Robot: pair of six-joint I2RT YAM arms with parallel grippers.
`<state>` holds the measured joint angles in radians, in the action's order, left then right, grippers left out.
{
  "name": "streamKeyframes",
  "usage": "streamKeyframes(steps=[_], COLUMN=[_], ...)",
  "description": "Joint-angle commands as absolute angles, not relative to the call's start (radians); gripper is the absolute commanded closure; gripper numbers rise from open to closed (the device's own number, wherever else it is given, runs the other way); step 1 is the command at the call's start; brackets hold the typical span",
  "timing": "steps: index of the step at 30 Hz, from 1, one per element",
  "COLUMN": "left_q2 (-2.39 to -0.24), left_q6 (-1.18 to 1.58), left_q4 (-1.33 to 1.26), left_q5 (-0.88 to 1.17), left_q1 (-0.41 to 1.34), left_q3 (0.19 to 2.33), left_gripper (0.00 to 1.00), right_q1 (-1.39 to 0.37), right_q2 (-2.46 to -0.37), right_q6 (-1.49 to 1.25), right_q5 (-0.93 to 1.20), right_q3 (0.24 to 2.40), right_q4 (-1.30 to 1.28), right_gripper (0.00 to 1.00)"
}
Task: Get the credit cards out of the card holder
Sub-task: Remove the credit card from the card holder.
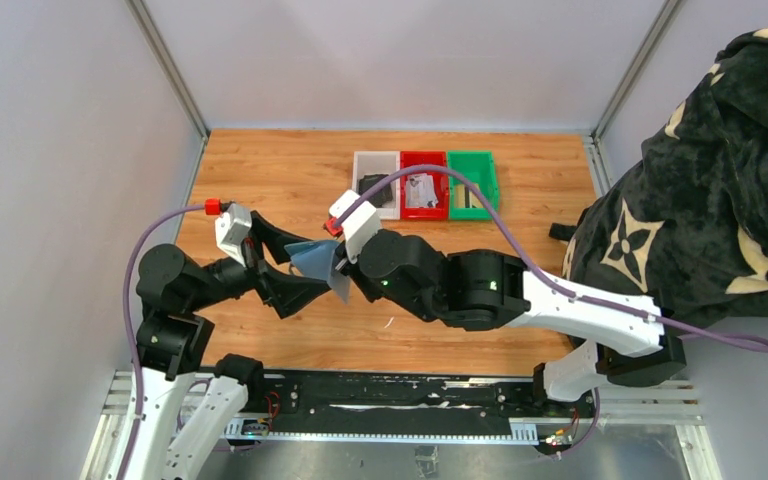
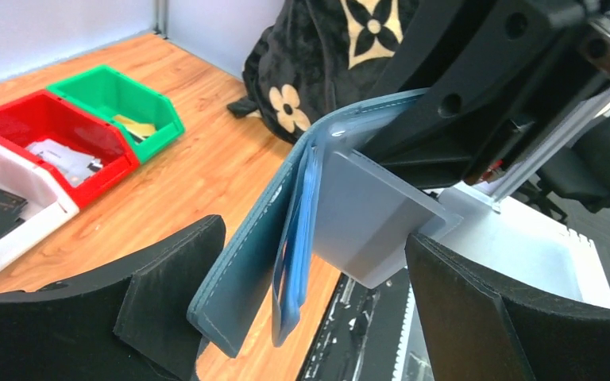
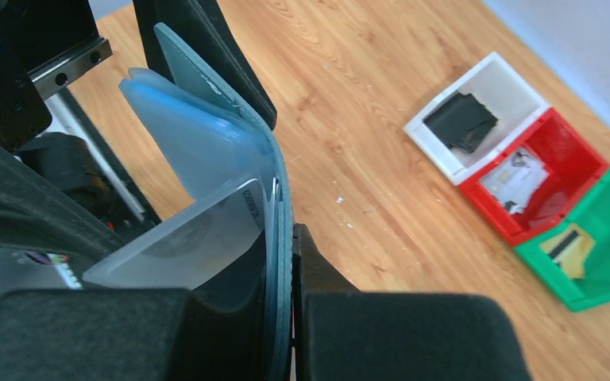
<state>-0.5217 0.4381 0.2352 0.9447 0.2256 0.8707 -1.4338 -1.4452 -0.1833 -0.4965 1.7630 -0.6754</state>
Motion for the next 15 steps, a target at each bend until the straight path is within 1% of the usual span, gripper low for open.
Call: streamKeyframes(steps=[1,5,10,15], left_q2=[-0.502,-0.505,-0.499,-0.503], left_q6=[0.396,0.383,0.290,0.318], left_q4=[0.268,0.282,0.363,0.327], left_q5=[0.928,0.994,1.092,1.079], left_q1=[0.229,0.229,0.229,0.229], left_q3=[0.842,0.849,0.854,0.843], left_gripper=[0.05,0.09,0.09,0.10], right_q1=[-1.482,-1.488,-1.488,-1.488], right_q2=[-1.477,-1.469,-1.448,-1.428], right_q6=[-0.118,-0.108,-0.096,-0.094], right_q5=[-0.702,-0.713,-0.738,-0.679], right_q3=[1.849,1.847,1.843,1.839], right_q4=[-0.731,-0.722,-0.721,-0.712], right_gripper=[1.00,1.00,1.00,1.00])
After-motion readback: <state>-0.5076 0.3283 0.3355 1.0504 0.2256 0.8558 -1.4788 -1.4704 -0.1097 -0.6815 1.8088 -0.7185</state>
